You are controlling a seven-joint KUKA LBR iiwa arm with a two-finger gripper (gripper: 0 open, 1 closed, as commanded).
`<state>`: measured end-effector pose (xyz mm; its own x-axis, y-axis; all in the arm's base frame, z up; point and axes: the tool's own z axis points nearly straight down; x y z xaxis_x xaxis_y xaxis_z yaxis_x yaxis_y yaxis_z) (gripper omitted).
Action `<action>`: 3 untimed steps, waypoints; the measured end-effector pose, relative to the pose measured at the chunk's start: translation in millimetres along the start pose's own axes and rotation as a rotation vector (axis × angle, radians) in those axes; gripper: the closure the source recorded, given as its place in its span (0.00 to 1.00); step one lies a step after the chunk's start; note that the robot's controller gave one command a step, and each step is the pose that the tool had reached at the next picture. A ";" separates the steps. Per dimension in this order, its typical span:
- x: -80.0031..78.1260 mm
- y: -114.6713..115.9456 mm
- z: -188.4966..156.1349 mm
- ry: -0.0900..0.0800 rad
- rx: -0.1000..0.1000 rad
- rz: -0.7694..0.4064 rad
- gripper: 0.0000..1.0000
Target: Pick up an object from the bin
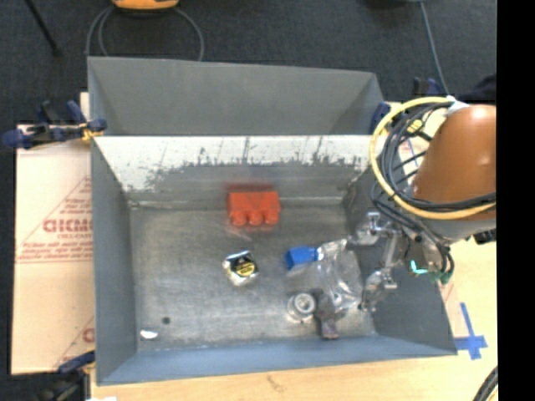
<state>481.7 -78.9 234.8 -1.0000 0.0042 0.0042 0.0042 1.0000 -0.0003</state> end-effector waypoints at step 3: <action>3.0 54.0 152.8 -0.022 0.002 -0.168 0.00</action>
Offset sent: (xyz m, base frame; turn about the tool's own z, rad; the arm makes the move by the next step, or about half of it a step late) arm -0.0086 0.0582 -0.1648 -0.1695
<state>478.3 -24.9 82.0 -0.9864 -0.1634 -0.0177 -0.1633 0.9866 -0.0038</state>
